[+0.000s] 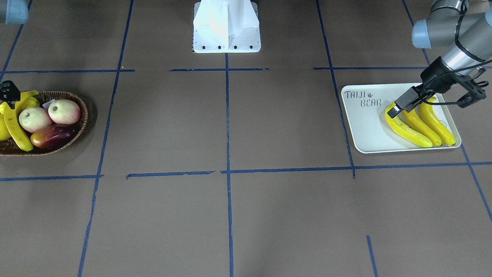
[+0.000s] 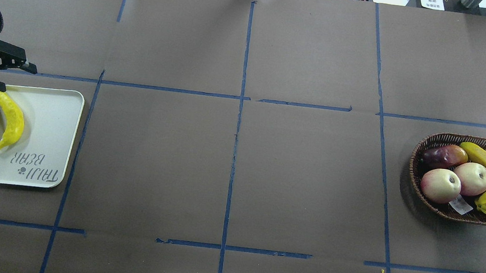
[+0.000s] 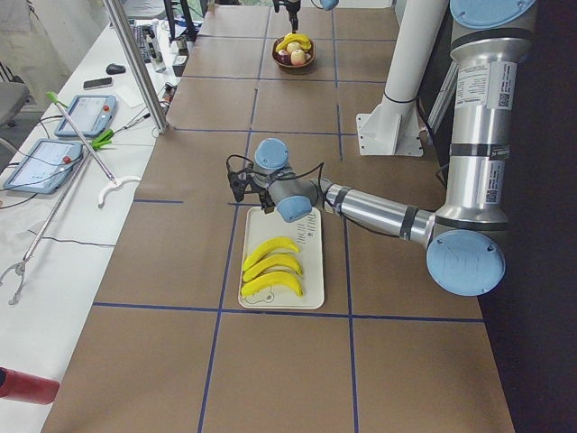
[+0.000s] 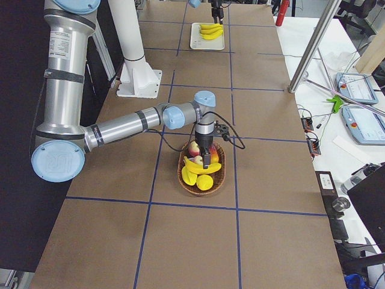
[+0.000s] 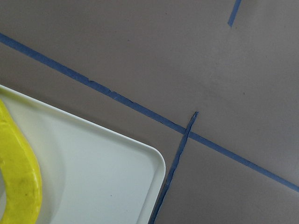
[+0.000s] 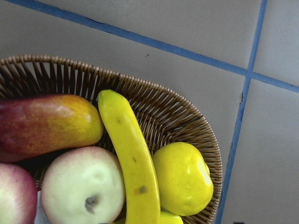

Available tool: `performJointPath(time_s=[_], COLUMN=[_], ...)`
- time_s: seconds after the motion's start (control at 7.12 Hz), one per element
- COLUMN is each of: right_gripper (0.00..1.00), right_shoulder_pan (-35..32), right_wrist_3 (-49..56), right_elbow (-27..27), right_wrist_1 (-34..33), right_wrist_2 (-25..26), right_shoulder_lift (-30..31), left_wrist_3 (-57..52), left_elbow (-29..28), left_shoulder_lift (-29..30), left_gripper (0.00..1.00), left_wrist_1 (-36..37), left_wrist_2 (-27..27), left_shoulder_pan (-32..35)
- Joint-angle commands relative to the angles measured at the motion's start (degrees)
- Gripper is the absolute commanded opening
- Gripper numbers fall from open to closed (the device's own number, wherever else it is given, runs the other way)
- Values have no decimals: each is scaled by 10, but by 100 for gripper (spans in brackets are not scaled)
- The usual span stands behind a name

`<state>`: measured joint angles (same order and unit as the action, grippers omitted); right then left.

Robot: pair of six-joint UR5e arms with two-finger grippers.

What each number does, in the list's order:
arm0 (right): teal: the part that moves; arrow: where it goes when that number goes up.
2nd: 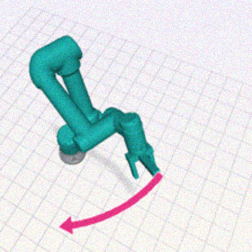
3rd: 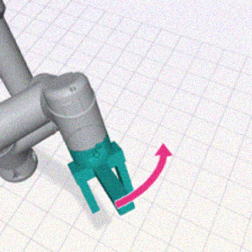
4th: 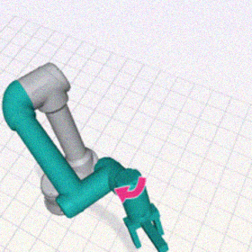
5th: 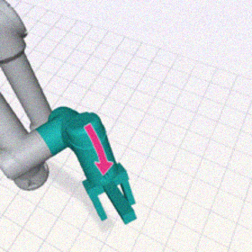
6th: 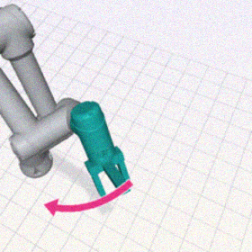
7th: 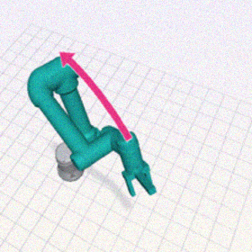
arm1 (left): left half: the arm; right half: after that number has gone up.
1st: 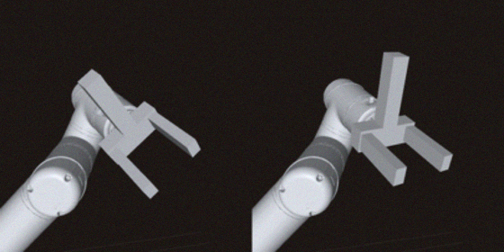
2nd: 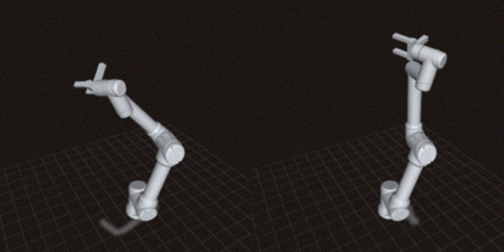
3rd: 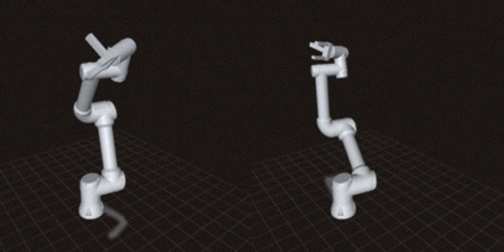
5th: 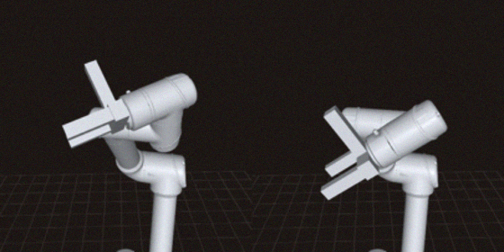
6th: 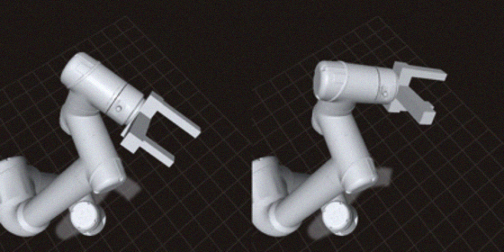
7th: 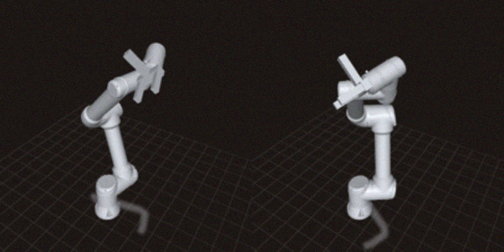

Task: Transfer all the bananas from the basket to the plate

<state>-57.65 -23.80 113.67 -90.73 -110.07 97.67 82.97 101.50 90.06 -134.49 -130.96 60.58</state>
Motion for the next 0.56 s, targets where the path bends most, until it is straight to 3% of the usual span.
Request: performJointPath(time_s=[0.0, 0.42], right_gripper=[89, 88], right_shoulder_pan=[33, 48], right_wrist_3=[-26, -27], right_elbow=[-14, -31], right_wrist_1=[1, 1], right_wrist_2=[34, 53], right_shoulder_lift=[2, 2], left_wrist_3=[-1, 0], left_elbow=[0, -1], left_shoulder_lift=[-2, -2], left_gripper=[100, 100], left_wrist_1=[-1, -1], left_wrist_2=[0, 0], left_shoulder_pan=[0, 0])
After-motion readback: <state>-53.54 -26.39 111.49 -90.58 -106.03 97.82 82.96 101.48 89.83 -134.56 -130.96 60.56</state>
